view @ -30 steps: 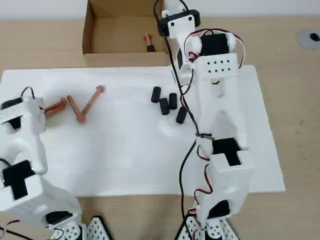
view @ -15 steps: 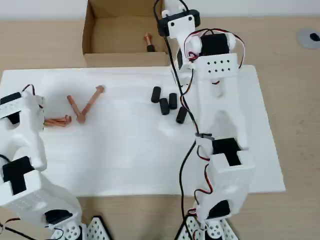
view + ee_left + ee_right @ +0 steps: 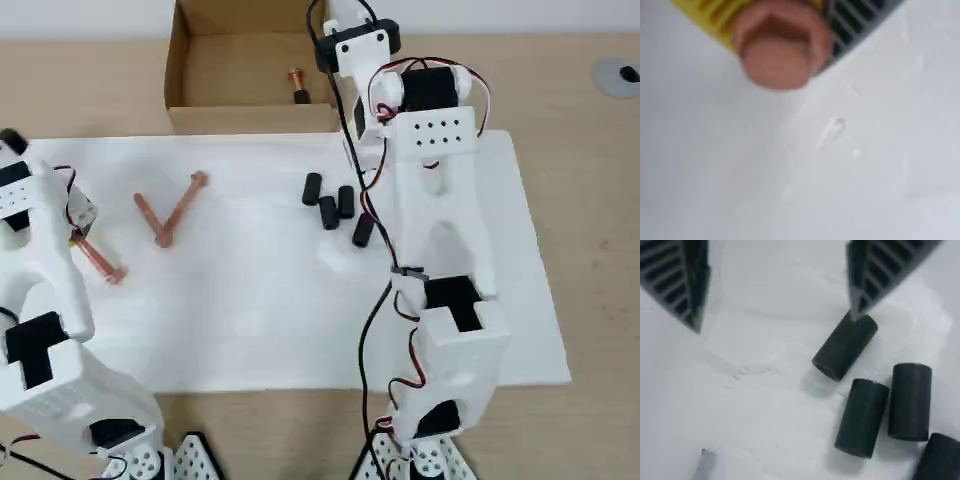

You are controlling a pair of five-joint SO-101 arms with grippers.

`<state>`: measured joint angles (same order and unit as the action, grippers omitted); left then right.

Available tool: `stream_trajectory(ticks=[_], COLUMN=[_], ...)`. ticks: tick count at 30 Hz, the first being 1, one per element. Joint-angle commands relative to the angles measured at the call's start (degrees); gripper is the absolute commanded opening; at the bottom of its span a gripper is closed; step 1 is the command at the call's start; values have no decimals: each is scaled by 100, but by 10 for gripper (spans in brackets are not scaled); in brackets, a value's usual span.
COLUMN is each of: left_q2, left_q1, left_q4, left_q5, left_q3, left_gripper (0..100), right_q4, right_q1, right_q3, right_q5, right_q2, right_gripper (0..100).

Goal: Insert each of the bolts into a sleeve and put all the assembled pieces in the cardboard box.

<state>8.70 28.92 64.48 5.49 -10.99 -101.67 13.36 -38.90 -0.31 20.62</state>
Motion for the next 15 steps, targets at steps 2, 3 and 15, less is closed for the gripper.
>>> stream_trajectory(ticks=[2,3,15], left_q2=[-303,-286,1033], left_q1=[-62,-62,-70], left_q4=[18,9,-615], left_q5=[-774,-905,-1547], left_q3=[308,273,308], left_gripper=[6,6,78], right_q4=[-79,-79,-79], right_q1=[48,48,48], right_q3=[31,31,31], right_q5=[44,44,44], right_q2=[-453,-453,-453], right_gripper=[229,229,228])
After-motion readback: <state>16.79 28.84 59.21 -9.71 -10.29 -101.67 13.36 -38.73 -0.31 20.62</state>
